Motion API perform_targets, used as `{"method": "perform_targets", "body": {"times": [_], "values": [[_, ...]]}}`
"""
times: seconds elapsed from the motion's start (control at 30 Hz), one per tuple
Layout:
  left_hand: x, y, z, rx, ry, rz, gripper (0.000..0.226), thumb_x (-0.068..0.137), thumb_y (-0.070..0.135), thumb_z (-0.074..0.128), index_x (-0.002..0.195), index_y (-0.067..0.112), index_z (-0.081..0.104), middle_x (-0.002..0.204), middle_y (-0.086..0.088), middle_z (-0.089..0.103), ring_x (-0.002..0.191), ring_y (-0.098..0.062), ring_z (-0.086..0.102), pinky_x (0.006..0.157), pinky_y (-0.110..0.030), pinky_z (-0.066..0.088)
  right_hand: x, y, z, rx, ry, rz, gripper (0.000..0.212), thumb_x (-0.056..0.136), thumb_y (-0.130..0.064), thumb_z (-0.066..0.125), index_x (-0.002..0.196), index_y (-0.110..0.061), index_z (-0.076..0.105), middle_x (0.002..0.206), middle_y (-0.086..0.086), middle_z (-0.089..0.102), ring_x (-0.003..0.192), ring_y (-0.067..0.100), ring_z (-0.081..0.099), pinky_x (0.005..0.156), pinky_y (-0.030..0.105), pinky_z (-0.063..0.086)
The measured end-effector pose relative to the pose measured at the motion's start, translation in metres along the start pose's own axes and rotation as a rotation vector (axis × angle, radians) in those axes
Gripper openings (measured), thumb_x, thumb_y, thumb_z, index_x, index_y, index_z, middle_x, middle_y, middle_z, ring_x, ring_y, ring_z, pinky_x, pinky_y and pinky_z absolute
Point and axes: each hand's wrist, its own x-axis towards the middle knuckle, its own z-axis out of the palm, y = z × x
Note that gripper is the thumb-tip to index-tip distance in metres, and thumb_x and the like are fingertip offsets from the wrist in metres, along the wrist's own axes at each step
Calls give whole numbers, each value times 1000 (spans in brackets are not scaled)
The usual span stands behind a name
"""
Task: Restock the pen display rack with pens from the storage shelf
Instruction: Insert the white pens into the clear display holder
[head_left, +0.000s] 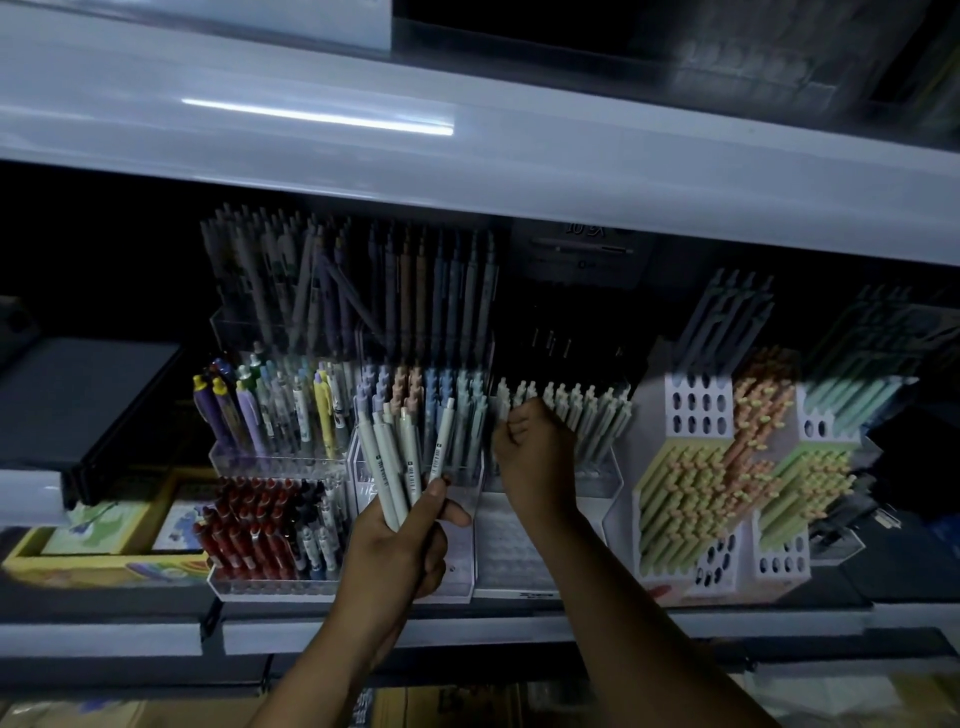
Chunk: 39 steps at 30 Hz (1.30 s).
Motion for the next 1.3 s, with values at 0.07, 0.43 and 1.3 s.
{"method": "perform_targets", "body": {"times": [0.07, 0.43, 1.3], "values": [[0, 0, 0, 2, -4, 0, 43, 100, 35, 58, 89, -4, 71, 53, -10, 23, 44, -18, 14, 45, -30, 22, 0, -2, 1, -5, 2, 5, 16, 88, 2, 70, 78, 0, 57, 69, 12, 60, 63, 25, 59, 59, 36, 53], [1, 0, -1, 13, 1, 10, 43, 100, 34, 59, 87, -5, 71, 51, -10, 26, 43, -17, 16, 46, -28, 21, -6, -3, 0, 14, -9, 62, 22, 89, 0, 69, 77, -8, 53, 68, 4, 56, 61, 17, 56, 55, 17, 40], [2, -5, 14, 19, -2, -11, 43, 100, 33, 57, 84, -2, 75, 49, -9, 30, 40, -15, 18, 44, -24, 22, -27, -48, -55, 670, -478, 275, 11, 98, -13, 66, 97, -2, 67, 63, -7, 64, 55, 11, 59, 56, 27, 48]]}}
